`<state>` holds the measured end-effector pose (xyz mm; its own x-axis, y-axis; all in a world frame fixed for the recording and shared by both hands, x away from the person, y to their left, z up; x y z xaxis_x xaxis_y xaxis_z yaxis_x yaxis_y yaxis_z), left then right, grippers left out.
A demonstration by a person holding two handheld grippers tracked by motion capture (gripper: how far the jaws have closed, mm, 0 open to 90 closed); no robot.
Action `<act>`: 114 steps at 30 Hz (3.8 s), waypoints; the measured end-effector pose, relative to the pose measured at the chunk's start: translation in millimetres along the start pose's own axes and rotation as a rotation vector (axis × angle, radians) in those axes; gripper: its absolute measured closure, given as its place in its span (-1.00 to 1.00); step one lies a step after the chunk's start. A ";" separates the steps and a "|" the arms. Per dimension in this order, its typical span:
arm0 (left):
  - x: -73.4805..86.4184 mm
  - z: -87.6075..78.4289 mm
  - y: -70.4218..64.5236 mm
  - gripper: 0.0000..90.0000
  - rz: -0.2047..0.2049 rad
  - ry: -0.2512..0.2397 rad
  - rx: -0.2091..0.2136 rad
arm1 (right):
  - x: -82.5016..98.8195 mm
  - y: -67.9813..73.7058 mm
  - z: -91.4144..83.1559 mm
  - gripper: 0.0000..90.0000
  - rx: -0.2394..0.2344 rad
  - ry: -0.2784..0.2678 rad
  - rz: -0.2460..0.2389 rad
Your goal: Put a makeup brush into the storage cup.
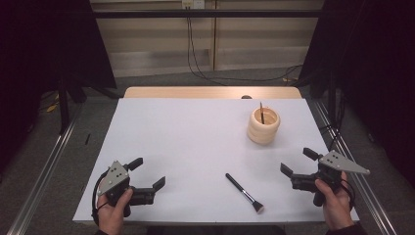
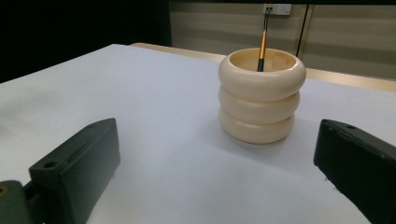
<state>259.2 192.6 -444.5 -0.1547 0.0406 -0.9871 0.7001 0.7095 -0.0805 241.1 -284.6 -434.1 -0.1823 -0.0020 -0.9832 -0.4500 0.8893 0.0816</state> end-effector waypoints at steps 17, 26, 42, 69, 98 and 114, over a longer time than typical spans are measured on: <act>0.2 -5.0 -2.2 -0.97 -0.001 -0.002 -0.005 | 15.8 13.3 -22.8 -1.00 0.004 0.005 -0.008; 0.8 -5.1 -0.8 -0.97 -0.004 0.001 -0.007 | 14.5 11.0 -23.3 -1.00 0.007 -0.008 -0.003; 0.0 -4.7 0.5 -0.97 -0.003 -0.010 -0.010 | 14.0 12.5 -24.7 -1.00 -0.019 -0.009 0.019; -0.3 -4.6 3.6 -0.97 -0.005 -0.007 -0.007 | -18.6 43.7 43.0 -1.00 -0.185 0.001 -0.009; -0.2 -4.0 2.9 -0.97 -0.010 -0.006 -0.009 | -28.0 71.2 86.0 -1.00 -0.319 0.133 -0.068; 0.4 -3.5 2.8 -0.96 -0.007 0.001 -0.008 | -8.5 76.6 98.7 -0.85 -0.341 0.480 -0.133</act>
<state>258.7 197.1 -444.7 -0.1597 0.0365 -0.9865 0.6936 0.7152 -0.0859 294.5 -171.3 -435.5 -0.4436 -0.3802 -0.8116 -0.7364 0.6708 0.0883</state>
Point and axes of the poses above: each handheld gripper's, and its own axes: z roughly forward along the jaws, x roughly out of its underside, y roughly to its left, the point moved 4 cm from there along z, roughly forward along the jaws, and after that the axes turned 8 degrees about -y, right-handed, at the moved point
